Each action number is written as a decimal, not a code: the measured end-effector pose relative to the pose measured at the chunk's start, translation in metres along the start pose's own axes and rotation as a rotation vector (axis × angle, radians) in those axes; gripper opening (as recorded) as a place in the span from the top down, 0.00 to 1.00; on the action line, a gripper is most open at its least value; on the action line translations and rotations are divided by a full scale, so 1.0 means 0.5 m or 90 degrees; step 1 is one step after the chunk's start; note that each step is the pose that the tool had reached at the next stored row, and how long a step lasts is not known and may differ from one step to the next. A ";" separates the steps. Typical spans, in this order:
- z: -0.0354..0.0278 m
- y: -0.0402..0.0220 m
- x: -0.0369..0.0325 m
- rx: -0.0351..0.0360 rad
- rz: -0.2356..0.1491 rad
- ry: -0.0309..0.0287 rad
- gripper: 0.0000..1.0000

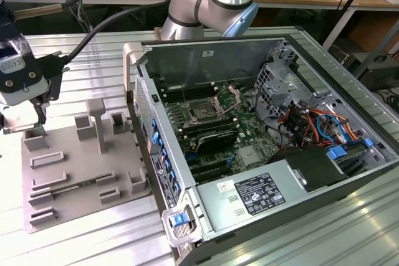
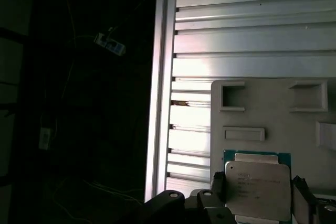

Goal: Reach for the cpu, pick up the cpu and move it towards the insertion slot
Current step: 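Pick up the cpu and move it towards the insertion slot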

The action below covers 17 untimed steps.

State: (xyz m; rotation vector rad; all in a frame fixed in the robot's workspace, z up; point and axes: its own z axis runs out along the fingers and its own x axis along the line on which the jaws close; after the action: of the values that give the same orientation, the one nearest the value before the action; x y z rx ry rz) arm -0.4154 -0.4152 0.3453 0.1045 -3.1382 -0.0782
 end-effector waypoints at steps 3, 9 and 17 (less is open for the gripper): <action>-0.002 0.000 0.000 0.0000 0.000 -0.0001 0.45; -0.007 0.000 0.000 0.0000 0.000 -0.0001 0.45; -0.012 0.001 0.000 0.0000 0.000 0.0000 0.45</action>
State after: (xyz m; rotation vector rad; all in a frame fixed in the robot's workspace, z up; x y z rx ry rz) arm -0.4154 -0.4153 0.3512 0.1045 -3.1382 -0.0782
